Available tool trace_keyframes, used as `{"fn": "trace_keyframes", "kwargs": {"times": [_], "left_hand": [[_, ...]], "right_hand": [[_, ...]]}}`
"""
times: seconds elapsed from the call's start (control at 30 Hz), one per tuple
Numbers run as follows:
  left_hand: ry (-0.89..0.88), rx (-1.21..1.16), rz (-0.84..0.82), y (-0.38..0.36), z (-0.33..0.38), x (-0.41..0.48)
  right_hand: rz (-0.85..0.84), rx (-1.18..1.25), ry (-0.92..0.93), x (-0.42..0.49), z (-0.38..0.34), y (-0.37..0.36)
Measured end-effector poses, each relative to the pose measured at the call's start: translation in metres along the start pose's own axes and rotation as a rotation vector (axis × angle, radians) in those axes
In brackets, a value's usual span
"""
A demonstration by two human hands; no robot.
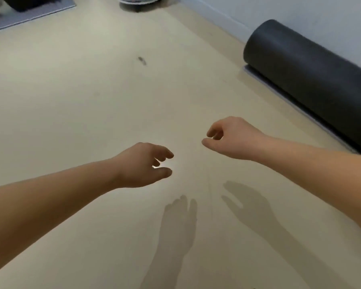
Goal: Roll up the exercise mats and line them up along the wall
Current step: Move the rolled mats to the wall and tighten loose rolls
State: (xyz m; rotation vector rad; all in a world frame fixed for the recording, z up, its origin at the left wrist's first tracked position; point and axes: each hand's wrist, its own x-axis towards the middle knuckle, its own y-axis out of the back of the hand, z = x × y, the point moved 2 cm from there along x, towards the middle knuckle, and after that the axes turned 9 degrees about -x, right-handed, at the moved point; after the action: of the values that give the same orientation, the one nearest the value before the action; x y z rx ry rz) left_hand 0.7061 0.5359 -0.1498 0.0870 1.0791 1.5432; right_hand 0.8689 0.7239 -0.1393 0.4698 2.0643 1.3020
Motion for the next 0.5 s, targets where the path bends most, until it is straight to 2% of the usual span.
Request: {"fn": "trace_keyframes", "kwargs": {"times": [0.1, 0.23, 0.5], "left_hand": [[0.093, -0.104, 0.106, 0.033, -0.078, -0.053], [0.214, -0.276, 0.257, 0.061, -0.175, -0.122], [0.428, -0.55, 0.502, 0.073, -0.33, -0.249]], "right_hand": [[-0.035, 0.03, 0.114, 0.024, -0.097, -0.016], [-0.078, -0.044, 0.286, 0.036, -0.228, -0.045], [-0.243, -0.074, 0.473, 0.018, -0.444, -0.149]]}}
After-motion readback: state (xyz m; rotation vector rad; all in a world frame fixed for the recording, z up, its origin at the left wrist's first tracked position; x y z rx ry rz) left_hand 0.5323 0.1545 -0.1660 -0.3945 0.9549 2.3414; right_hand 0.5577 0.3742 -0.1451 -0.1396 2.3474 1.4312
